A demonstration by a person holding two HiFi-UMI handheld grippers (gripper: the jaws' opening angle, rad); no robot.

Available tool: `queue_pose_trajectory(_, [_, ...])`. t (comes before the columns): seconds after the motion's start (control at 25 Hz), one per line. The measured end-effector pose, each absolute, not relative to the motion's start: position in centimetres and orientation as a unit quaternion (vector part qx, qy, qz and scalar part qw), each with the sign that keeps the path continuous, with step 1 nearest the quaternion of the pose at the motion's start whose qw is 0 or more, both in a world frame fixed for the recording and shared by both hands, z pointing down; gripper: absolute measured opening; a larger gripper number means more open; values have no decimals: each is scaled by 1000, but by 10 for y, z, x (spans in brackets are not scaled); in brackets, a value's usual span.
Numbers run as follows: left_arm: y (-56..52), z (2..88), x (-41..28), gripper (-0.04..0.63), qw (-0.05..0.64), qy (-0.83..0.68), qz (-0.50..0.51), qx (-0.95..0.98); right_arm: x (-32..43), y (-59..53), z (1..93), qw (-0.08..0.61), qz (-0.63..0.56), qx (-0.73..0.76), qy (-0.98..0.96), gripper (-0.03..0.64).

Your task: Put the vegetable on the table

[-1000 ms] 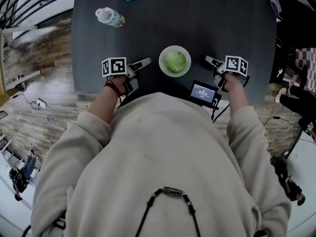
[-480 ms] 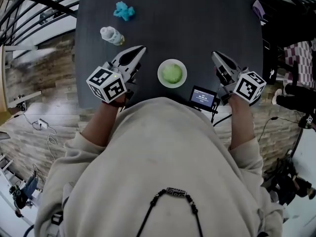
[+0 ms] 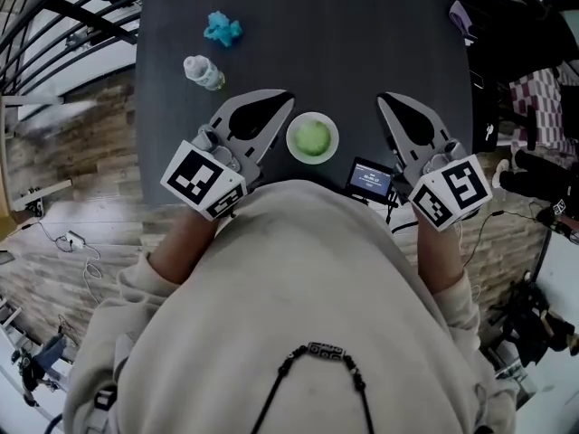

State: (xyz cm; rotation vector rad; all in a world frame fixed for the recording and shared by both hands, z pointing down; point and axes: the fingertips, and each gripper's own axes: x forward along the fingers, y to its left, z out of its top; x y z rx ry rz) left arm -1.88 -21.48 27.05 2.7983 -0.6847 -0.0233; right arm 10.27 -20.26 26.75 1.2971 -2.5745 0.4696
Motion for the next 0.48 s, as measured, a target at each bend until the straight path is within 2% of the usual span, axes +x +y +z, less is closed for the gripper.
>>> queue_pose_trajectory(0.48, [-209,273,-41,6,133,-250,-15,959,89,-203,252,115,139,443,-878,15])
